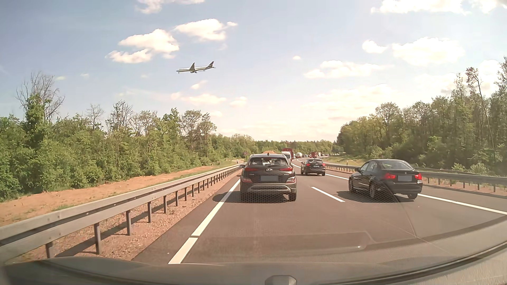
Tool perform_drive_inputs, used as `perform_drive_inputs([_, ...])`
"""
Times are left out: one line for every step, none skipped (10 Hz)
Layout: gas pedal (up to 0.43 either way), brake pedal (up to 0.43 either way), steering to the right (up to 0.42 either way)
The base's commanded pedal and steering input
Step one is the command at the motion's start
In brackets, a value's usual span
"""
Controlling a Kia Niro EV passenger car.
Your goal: Follow the waypoints while adhering to traffic rules and regulations
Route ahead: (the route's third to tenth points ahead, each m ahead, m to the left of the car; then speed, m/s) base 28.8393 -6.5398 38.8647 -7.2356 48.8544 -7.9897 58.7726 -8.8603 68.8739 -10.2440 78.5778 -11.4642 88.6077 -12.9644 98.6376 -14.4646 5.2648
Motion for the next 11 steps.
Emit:
perform_drive_inputs([0.0,0.0,0.009])
perform_drive_inputs([0.0,0.0,0.009])
perform_drive_inputs([0.0,0.0,0.009])
perform_drive_inputs([0.0,0.0,0.009])
perform_drive_inputs([0.02,0.0,0.008])
perform_drive_inputs([0.028,0.0,0.008])
perform_drive_inputs([0.047,0.0,0.008])
perform_drive_inputs([0.059,0.0,0.006])
perform_drive_inputs([0.067,0.0,0.005])
perform_drive_inputs([0.067,0.0,0.002])
perform_drive_inputs([0.067,0.0,-0.002])
